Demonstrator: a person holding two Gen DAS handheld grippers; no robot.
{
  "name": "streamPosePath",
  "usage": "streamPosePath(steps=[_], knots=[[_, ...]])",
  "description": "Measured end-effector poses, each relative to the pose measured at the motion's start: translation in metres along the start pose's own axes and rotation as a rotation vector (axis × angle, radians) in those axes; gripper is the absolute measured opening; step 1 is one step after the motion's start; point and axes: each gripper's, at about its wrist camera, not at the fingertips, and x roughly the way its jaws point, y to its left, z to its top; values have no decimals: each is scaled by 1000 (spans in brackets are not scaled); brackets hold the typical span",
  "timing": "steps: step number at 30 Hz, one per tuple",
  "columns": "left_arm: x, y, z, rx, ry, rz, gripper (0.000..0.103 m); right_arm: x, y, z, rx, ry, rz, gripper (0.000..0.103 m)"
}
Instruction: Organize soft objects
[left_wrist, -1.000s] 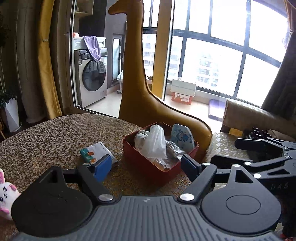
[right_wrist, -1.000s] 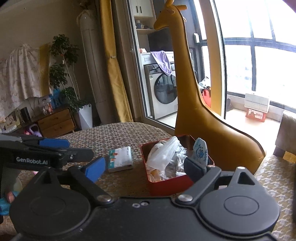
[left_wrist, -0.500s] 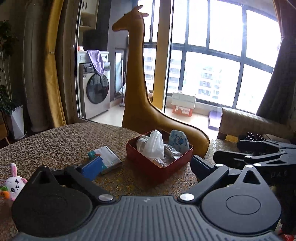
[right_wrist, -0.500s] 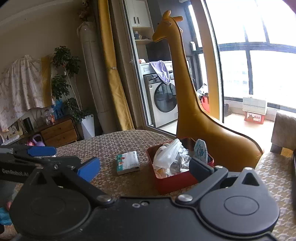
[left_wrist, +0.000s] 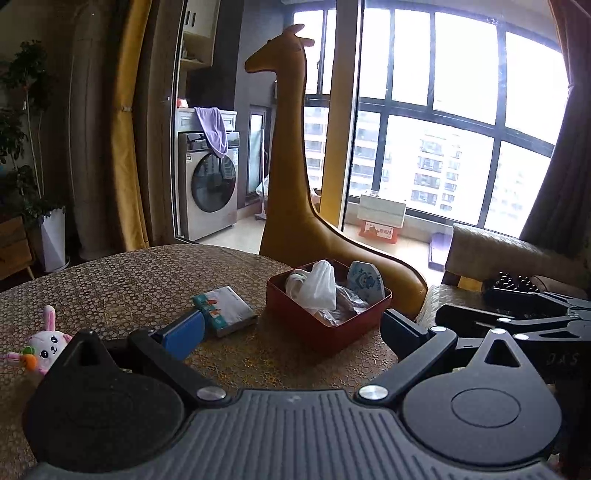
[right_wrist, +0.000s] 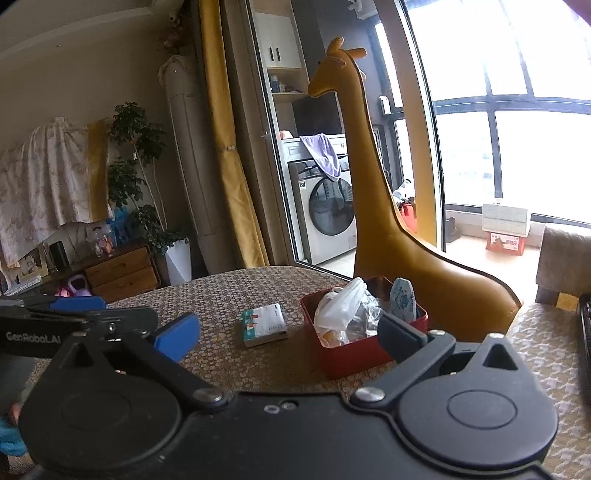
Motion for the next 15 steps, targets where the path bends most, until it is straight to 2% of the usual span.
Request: streamPosePath(steps=[15], knots=[[-6, -3, -5, -3, 3, 7, 102, -5, 3, -4, 12, 6, -4, 103]])
